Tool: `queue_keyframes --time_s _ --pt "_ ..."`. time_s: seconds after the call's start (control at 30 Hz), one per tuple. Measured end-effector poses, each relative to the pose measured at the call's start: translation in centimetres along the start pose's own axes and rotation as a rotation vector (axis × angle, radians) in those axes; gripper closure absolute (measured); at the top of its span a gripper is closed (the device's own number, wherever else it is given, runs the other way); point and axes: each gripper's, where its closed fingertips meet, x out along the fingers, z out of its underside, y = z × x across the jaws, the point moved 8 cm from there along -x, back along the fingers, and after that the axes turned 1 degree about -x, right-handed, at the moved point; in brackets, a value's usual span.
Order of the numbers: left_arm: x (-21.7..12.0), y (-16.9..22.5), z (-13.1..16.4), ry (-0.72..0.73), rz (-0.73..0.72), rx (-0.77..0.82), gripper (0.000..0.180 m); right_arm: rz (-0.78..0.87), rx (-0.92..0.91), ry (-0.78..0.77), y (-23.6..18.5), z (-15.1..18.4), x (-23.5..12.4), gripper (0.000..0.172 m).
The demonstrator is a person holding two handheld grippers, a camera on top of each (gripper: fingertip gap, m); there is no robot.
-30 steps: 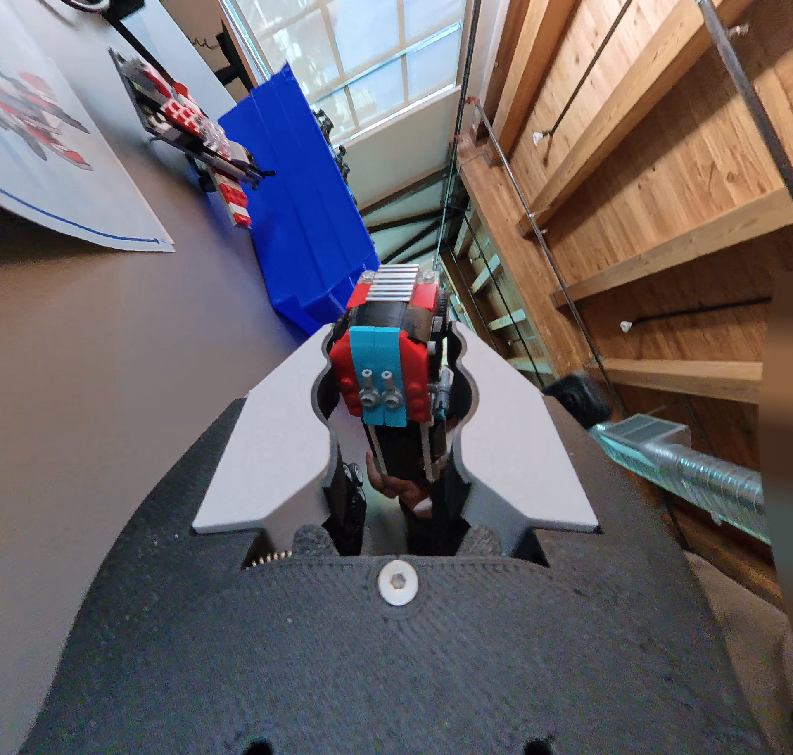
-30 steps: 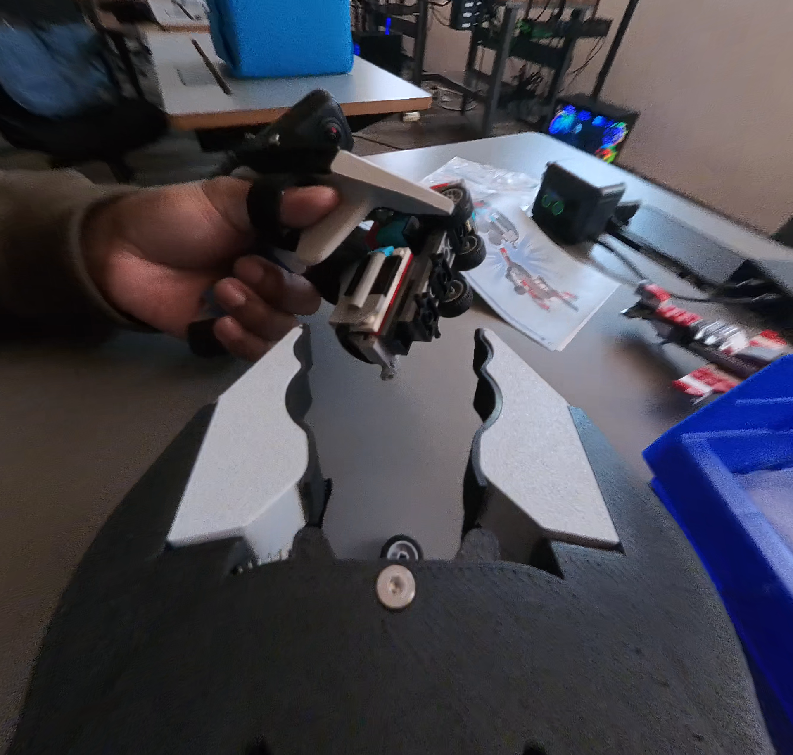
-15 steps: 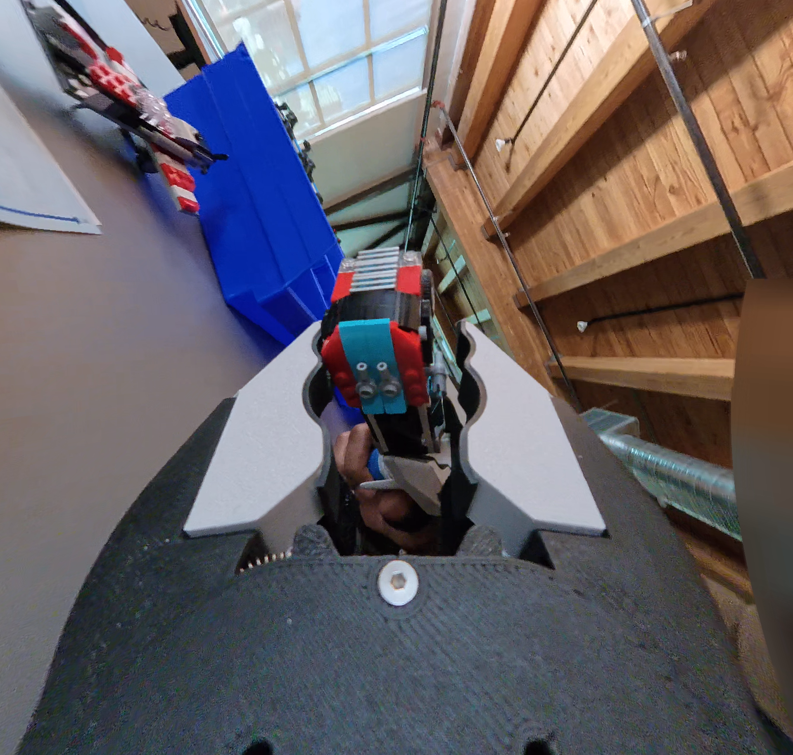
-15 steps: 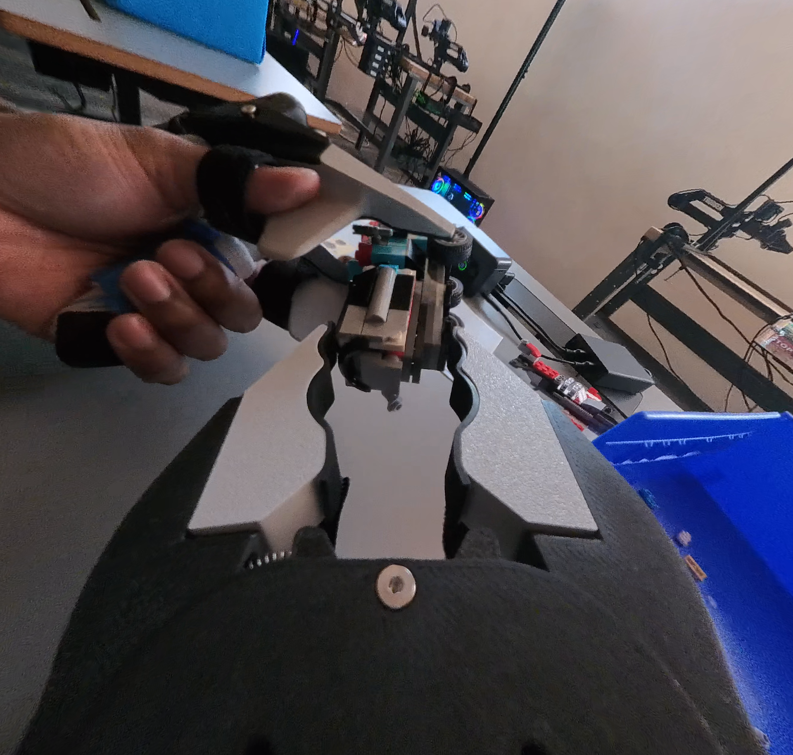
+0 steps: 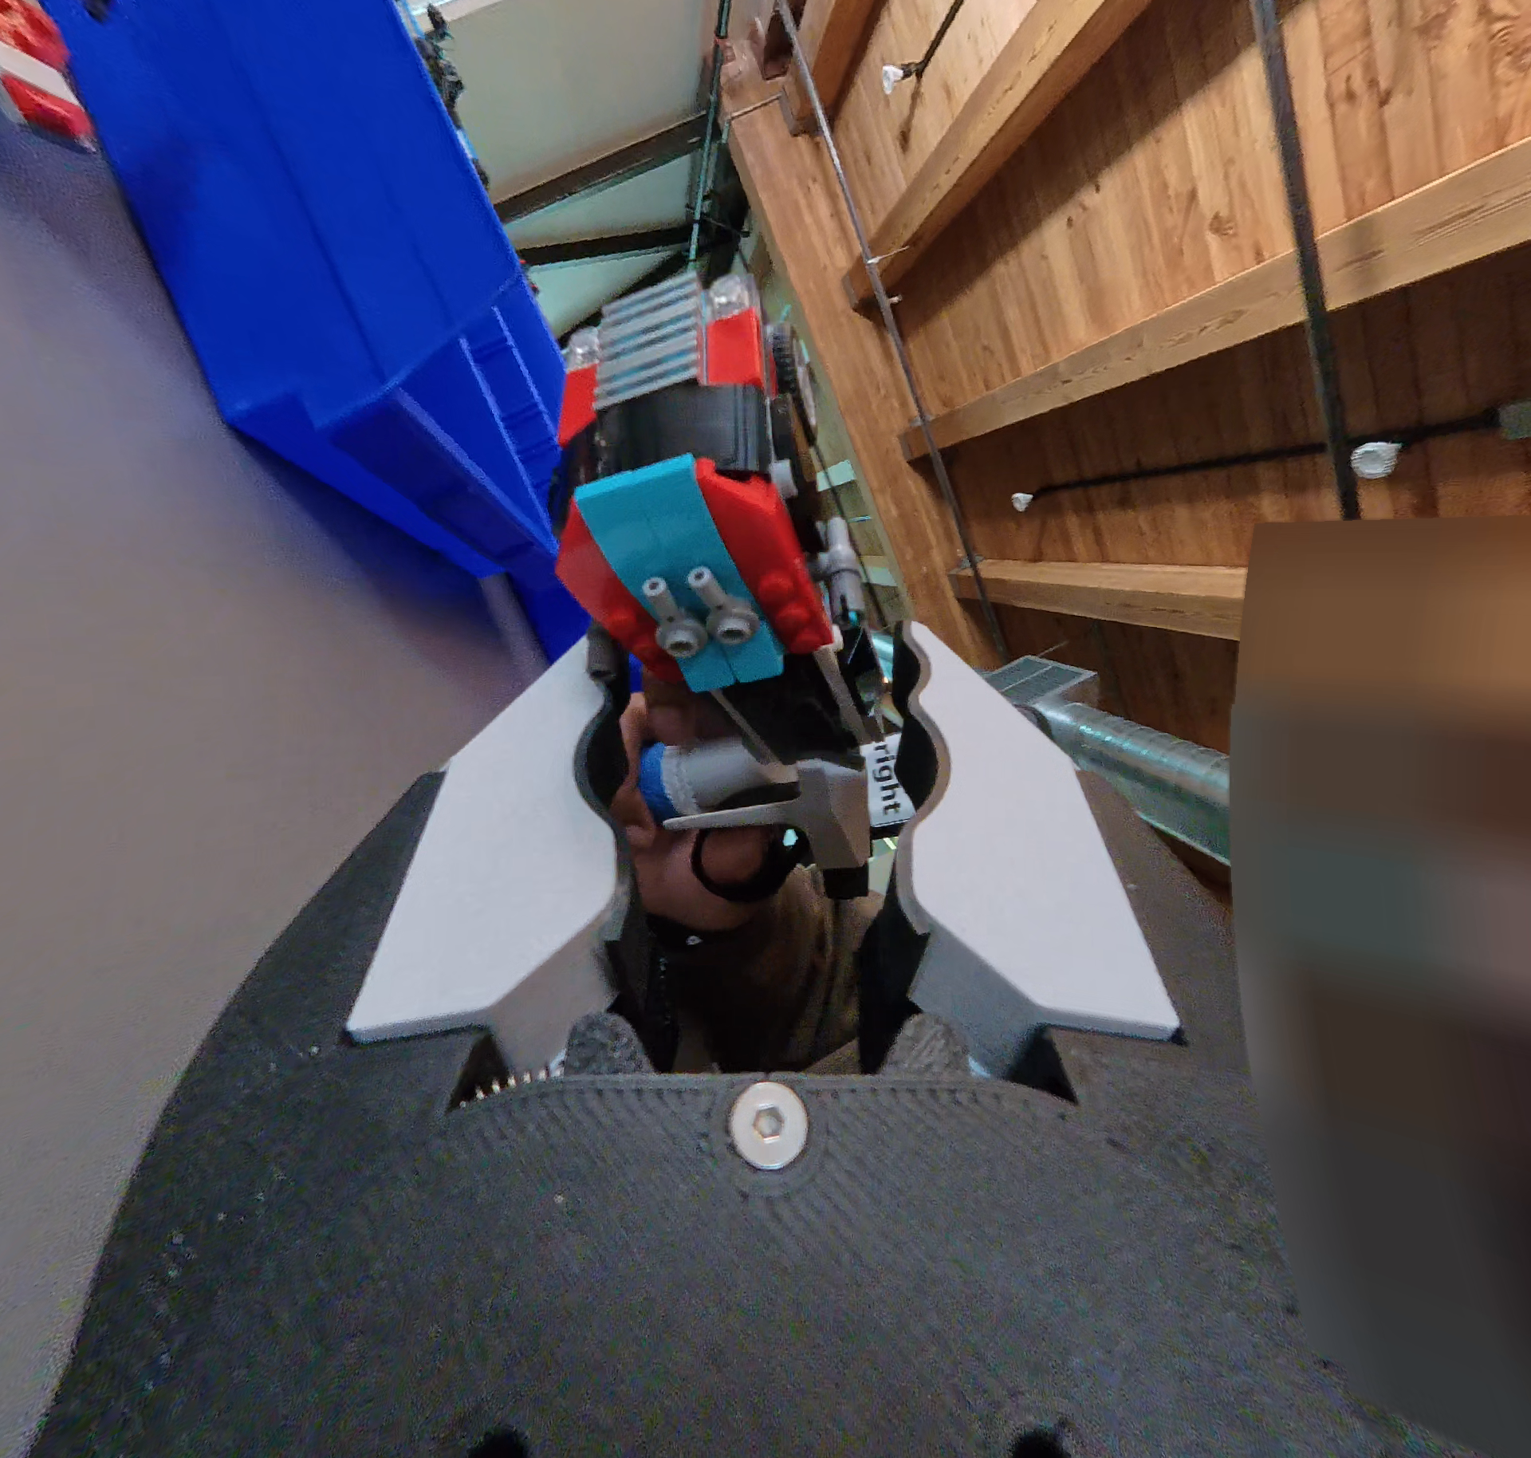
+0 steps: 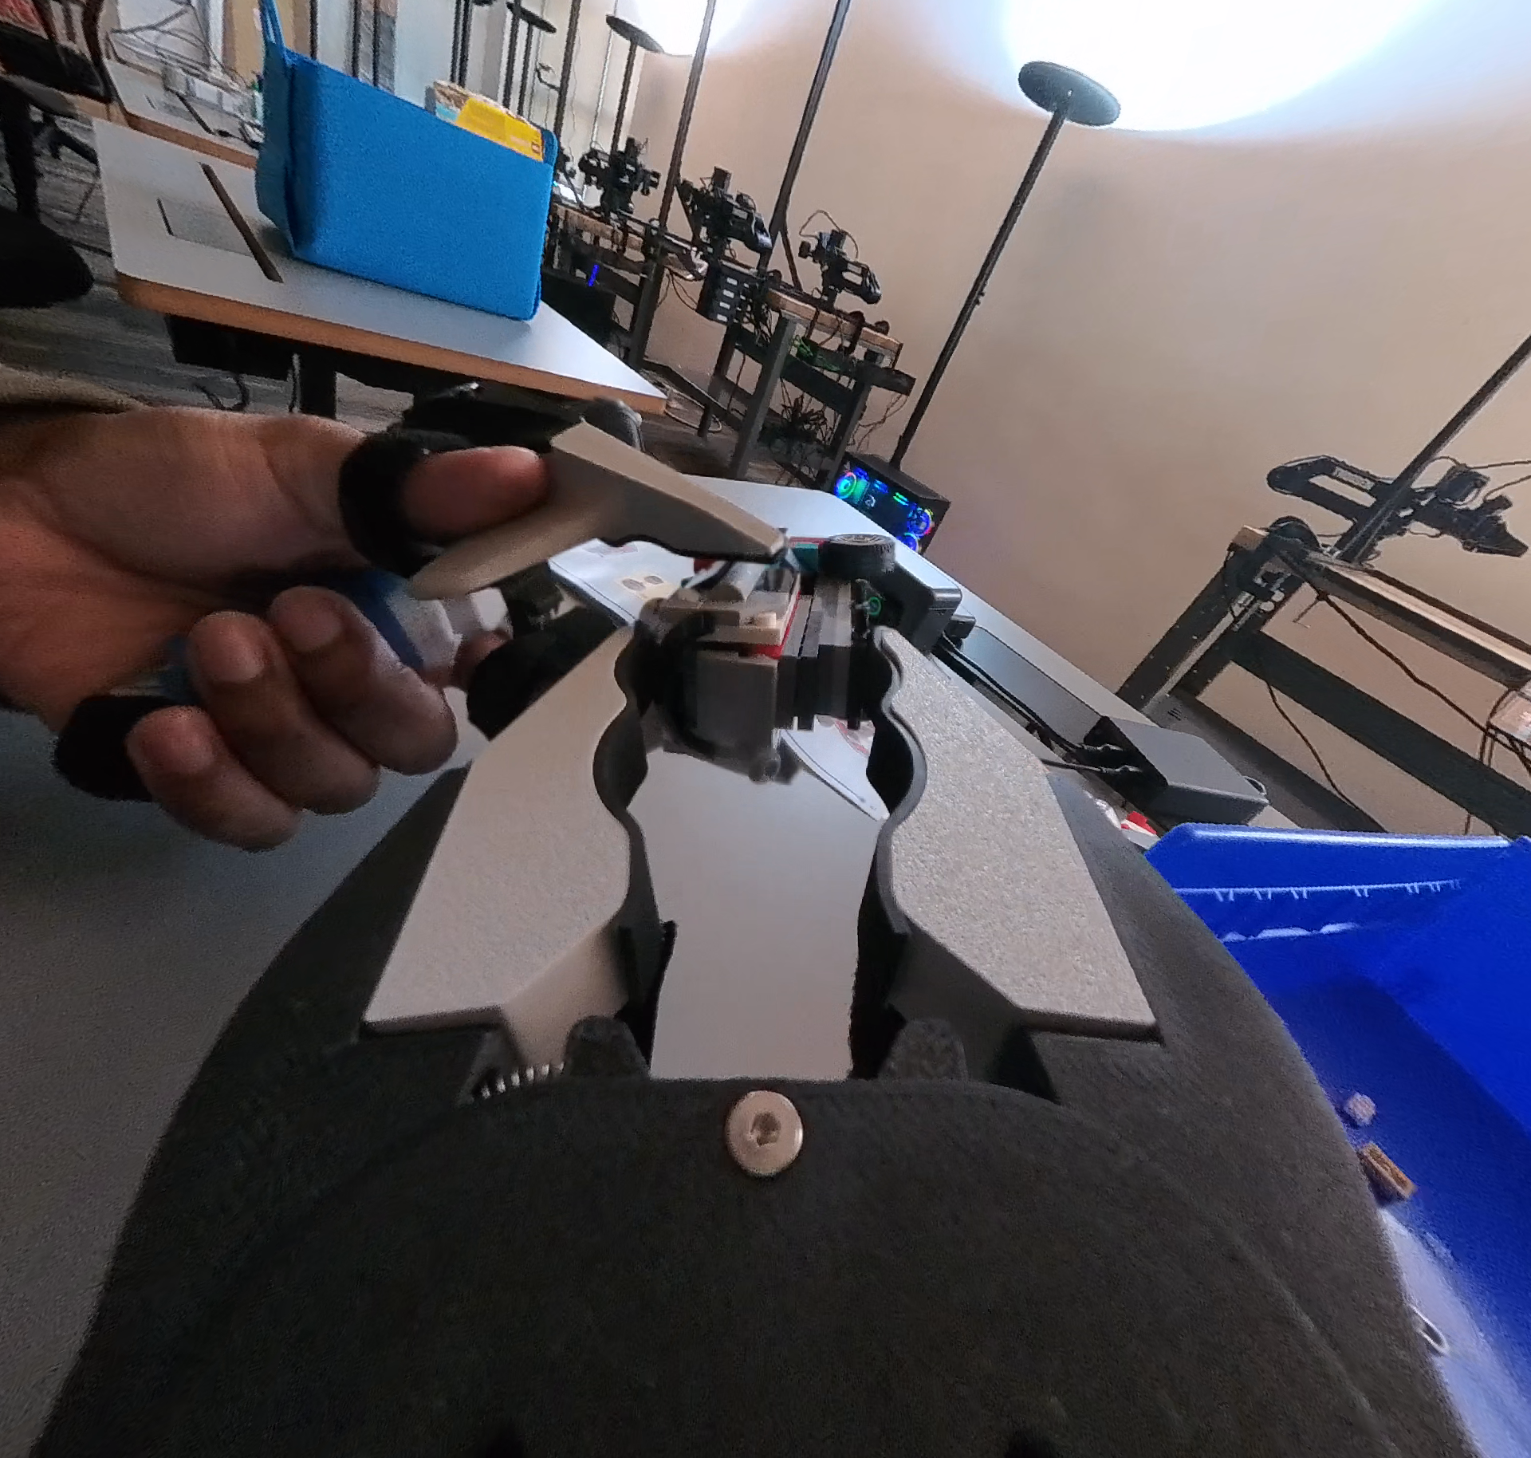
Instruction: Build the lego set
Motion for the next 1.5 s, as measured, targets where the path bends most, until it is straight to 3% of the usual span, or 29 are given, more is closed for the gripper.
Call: queue_keyframes --time_s 0.1,0.23,0.3,0.37,0.6,0.83,1.0,1.13,1.23,1.3,1.5 --pt "0.1 0.1 0.3 0.021 0.035 -0.019 0.130 -0.018 -0.005 0.002 -0.3 0.1 0.1 0.119" --pt "-0.4 -0.1 0.0 0.031 -0.008 0.046 0.133 -0.048 0.011 -0.035 -0.3 0.4 0.3 0.119" --pt "-1.0 -0.5 -0.6 0.043 -0.062 0.087 0.133 -0.098 0.052 -0.065 0.1 0.5 0.2 0.103" --pt "-1.7 -0.8 -1.3 0.050 -0.126 0.136 0.133 -0.177 0.084 -0.131 1.1 0.8 -0.3 0.101" --pt "-1.9 -1.3 -1.4 -0.068 -0.264 0.221 0.133 -0.435 0.258 -0.406 5.7 4.1 -4.7 0.131" --pt "-1.3 -1.7 -0.4 -0.156 -0.286 0.216 0.133 -0.593 0.147 -0.644 2.9 7.4 -5.4 0.130" --pt "-1.5 -1.8 -0.7 -0.146 -0.285 0.204 0.133 -0.653 0.185 -0.609 3.4 6.7 -6.7 0.132" --pt "-1.5 -1.8 -0.6 -0.155 -0.286 0.204 0.133 -0.699 0.131 -0.689 2.5 7.9 -7.2 0.135" --pt "-1.4 -1.8 -0.5 -0.158 -0.289 0.208 0.133 -0.698 0.123 -0.679 2.2 8.0 -6.8 0.150" --pt "-1.4 -1.8 -0.5 -0.156 -0.290 0.207 0.133 -0.680 0.115 -0.675 2.4 8.0 -6.8 0.150" --pt "-1.4 -1.8 -0.4 -0.164 -0.292 0.211 0.133 -0.582 0.155 -0.528 4.6 6.1 -7.0 0.148"
